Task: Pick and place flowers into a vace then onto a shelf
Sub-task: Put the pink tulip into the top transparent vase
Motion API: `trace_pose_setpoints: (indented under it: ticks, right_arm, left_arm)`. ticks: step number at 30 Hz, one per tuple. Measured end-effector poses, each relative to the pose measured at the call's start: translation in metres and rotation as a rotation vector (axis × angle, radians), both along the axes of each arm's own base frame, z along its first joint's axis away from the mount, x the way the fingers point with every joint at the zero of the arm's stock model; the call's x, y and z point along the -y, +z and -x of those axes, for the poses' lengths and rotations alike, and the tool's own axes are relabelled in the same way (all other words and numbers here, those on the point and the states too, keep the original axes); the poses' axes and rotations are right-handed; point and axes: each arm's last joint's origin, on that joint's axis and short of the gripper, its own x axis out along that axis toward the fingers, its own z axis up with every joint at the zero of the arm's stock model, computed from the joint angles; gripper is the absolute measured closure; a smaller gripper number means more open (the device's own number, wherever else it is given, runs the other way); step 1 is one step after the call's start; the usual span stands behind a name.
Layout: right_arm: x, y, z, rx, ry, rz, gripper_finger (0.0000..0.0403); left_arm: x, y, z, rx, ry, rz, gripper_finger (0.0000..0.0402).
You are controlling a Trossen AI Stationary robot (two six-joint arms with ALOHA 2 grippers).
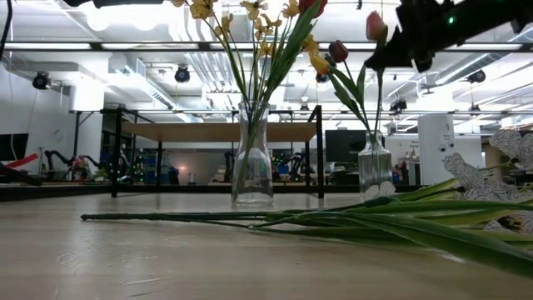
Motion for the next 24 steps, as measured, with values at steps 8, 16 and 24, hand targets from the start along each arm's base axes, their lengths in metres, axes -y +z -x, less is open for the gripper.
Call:
trace_pose_setpoints:
  ticks: [8, 16, 24]
  right_arm:
    - [0.010, -0.007, 0.002, 0.020, -0.065, -0.020, 0.0393]
    - [0.010, -0.007, 0.002, -0.019, -0.035, 0.017, 0.0304]
    - [0.009, 0.000, 0.011, 0.008, -0.032, 0.037, 0.0187]
  left_arm:
    - [0.000, -0.001, 0.000, -0.001, 0.000, -0.001, 0.0185]
    - [0.000, -0.001, 0.000, -0.002, 0.000, -0.002, 0.0185]
    - [0.000, -0.001, 0.000, -0.001, 0.000, 0.001, 0.0185]
